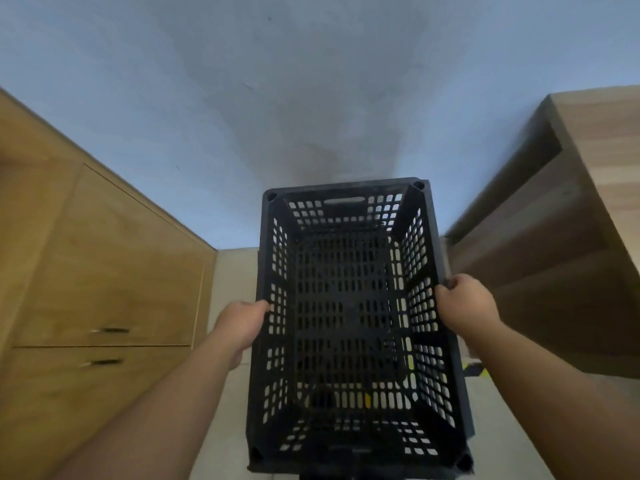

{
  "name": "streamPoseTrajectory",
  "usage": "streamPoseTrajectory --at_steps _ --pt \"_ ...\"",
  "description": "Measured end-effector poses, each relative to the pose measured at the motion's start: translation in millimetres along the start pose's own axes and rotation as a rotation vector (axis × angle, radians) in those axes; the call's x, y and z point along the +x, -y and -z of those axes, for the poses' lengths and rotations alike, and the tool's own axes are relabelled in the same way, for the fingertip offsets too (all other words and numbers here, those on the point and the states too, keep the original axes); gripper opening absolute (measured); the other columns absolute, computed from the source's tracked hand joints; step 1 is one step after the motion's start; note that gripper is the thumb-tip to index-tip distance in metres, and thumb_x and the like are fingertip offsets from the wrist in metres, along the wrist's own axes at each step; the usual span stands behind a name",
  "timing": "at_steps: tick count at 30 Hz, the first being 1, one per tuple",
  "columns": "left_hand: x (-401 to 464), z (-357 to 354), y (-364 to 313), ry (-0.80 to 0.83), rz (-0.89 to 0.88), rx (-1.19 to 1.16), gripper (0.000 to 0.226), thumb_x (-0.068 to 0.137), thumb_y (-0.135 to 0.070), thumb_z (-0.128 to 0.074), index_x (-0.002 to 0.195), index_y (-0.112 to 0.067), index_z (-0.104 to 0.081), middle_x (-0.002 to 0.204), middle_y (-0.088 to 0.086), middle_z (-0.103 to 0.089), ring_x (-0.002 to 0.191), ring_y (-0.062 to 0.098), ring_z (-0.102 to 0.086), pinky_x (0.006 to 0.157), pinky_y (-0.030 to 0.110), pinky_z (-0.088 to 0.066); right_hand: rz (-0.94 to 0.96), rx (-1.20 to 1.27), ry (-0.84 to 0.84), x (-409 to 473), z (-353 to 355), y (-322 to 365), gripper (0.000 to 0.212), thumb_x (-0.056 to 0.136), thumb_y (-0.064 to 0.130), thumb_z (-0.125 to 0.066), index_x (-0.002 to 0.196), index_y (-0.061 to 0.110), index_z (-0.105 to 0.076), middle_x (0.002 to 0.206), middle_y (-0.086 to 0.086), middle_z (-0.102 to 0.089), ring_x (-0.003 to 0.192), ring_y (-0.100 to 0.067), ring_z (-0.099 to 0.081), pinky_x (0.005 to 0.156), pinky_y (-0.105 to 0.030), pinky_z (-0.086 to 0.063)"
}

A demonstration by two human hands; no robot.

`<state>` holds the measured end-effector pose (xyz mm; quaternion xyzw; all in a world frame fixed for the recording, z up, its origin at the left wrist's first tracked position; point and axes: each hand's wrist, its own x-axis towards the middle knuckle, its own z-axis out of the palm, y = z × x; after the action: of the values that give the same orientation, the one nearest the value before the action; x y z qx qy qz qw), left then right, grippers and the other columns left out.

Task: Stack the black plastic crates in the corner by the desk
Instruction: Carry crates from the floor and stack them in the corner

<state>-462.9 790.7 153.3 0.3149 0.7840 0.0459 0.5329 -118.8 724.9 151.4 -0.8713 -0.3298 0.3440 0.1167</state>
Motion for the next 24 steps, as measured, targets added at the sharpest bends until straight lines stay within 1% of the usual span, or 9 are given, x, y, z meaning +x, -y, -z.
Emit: streamPoseTrajectory --at_steps 4,8,11,13,15,16,19,21,24 --pt "31.6 -1.3 -4.8 -0.003 -0.002 -0.006 0.025 0.101 -0.032 -0.061 0.102 -0.009 -0.073 0.104 0.016 -0.081 0.103 0.035 -0.076 0.104 0.057 -0.057 0.002 0.025 0.029 28.3 -12.8 14.0 0.02 0.102 0.023 -0.053 0.109 0.01 -0.067 0.096 -0.009 -0.069 0.091 -0.031 -0.066 0.078 -0.039 -0.053" --pt "46.6 -5.3 -13.7 -0.045 -0.024 0.0 0.024 0.103 -0.031 -0.058 0.096 -0.013 -0.071 0.103 0.015 -0.079 0.099 0.034 -0.074 0.101 0.053 -0.058 0.005 -0.018 0.015 48.1 -25.8 20.5 0.021 0.1 0.022 -0.053 0.101 0.008 -0.069 0.094 -0.012 -0.07 0.09 -0.035 -0.065 0.075 -0.036 -0.049" --pt "53.3 -11.6 -16.8 -0.104 -0.051 0.005 0.028 0.107 -0.024 -0.055 0.081 -0.017 -0.064 0.103 0.016 -0.076 0.096 0.033 -0.07 0.094 0.045 -0.053 -0.023 -0.008 0.031 57.8 -34.3 22.3 0.021 0.1 0.023 -0.053 0.104 0.008 -0.069 0.093 -0.011 -0.071 0.085 -0.031 -0.067 0.077 -0.041 -0.058" --pt "56.6 -14.6 -18.0 -0.133 -0.073 0.012 0.03 0.107 -0.024 -0.054 0.079 -0.02 -0.061 0.107 0.02 -0.076 0.102 0.036 -0.071 0.096 0.048 -0.054 -0.042 0.005 0.046 62.9 -39.1 23.1 0.023 0.1 0.023 -0.053 0.109 0.009 -0.069 0.092 -0.009 -0.071 0.085 -0.029 -0.068 0.077 -0.044 -0.06" --pt "63.5 -15.4 -18.6 -0.129 -0.075 0.004 0.028 0.108 -0.025 -0.054 0.081 -0.02 -0.062 0.107 0.02 -0.077 0.102 0.036 -0.073 0.098 0.053 -0.055 -0.041 0.007 0.051 68.3 -44.3 24.2 0.025 0.101 0.022 -0.052 0.113 0.008 -0.068 0.094 -0.009 -0.071 0.086 -0.029 -0.068 0.077 -0.043 -0.059" --pt "67.7 -15.4 -18.9 -0.123 -0.073 0.01 0.027 0.108 -0.025 -0.054 0.082 -0.02 -0.063 0.105 0.019 -0.077 0.101 0.034 -0.073 0.095 0.052 -0.056 -0.037 0.009 0.053 70.7 -46.9 25.1 0.026 0.101 0.022 -0.051 0.114 0.008 -0.068 0.094 -0.009 -0.071 0.086 -0.029 -0.068 0.075 -0.042 -0.059" --pt "81.3 -15.6 -21.4 -0.112 -0.089 0.039 0.019 0.107 -0.019 -0.055 0.091 -0.018 -0.065 0.097 0.009 -0.073 0.092 0.025 -0.068 0.081 0.04 -0.052 -0.028 0.015 0.046 79.6 -54.0 25.2 0.024 0.102 0.018 -0.049 0.114 0.008 -0.068 0.092 -0.008 -0.07 0.083 -0.027 -0.067 0.071 -0.039 -0.056" --pt "88.3 -15.2 -21.8 -0.106 -0.109 0.066 0.013 0.105 -0.012 -0.056 0.11 -0.013 -0.068 0.103 0.008 -0.073 0.097 0.027 -0.07 0.085 0.04 -0.055 -0.03 0.034 0.021 84.7 -53.8 25.0 0.025 0.102 0.018 -0.05 0.116 0.01 -0.068 0.097 -0.011 -0.072 0.09 -0.031 -0.068 0.081 -0.048 -0.06" --pt "99.5 -13.0 -19.0 -0.111 -0.11 0.101 0.024 0.103 -0.006 -0.057 0.124 -0.01 -0.067 0.114 0.012 -0.075 0.105 0.031 -0.071 0.097 0.049 -0.06 -0.022 0.052 0.011 89.1 -55.5 25.1 0.027 0.103 0.021 -0.05 0.123 0.01 -0.066 0.106 -0.012 -0.071 0.098 -0.033 -0.068 0.089 -0.054 -0.058"
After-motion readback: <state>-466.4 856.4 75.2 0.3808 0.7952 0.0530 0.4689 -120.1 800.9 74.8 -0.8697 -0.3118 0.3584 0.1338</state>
